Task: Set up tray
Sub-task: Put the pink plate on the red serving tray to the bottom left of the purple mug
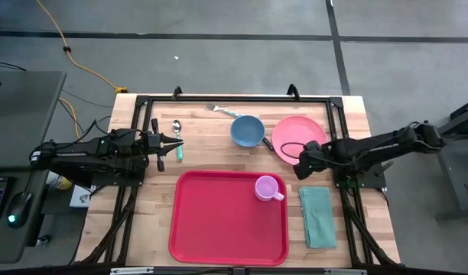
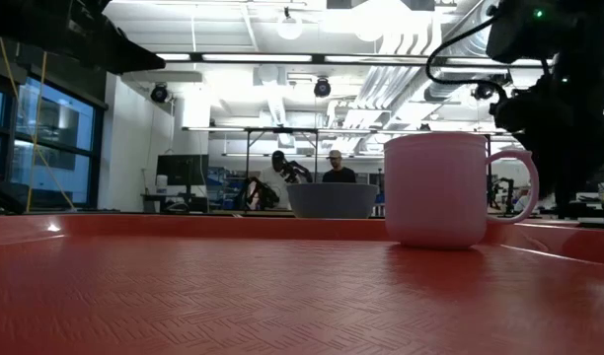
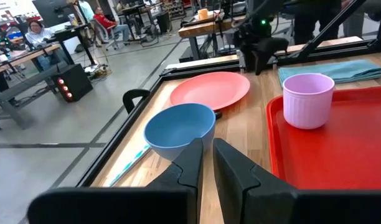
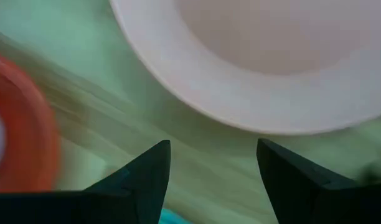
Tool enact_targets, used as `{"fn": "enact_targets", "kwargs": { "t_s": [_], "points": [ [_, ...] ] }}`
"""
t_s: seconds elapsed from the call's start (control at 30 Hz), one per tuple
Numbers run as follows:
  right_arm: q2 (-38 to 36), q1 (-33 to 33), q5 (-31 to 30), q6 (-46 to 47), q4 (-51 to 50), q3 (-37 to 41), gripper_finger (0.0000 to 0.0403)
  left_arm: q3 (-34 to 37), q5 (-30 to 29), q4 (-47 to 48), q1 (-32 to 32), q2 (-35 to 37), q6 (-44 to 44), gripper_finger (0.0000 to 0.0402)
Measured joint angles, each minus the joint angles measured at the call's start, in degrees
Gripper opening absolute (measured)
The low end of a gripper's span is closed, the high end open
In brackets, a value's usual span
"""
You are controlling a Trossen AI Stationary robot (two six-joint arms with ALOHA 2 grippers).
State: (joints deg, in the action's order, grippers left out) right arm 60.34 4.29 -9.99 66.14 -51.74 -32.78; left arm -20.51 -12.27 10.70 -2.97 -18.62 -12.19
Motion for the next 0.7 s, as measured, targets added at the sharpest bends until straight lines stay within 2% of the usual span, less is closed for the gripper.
{"fn": "enact_targets", "kwargs": {
  "t_s": [0.4, 0.7],
  "points": [
    [11.8, 5.4, -5.0, -20.6, 4.0, -0.4, 0.0218, 0.0, 0.0, 0.0, 0.0, 0.0, 0.0, 0.0067],
    [20.3, 9.6, -15.0, -30.3, 3.4, -5.0, 0.0218, 0.0, 0.0, 0.2, 0.0, 0.0, 0.0, 0.0067]
  ]
}}
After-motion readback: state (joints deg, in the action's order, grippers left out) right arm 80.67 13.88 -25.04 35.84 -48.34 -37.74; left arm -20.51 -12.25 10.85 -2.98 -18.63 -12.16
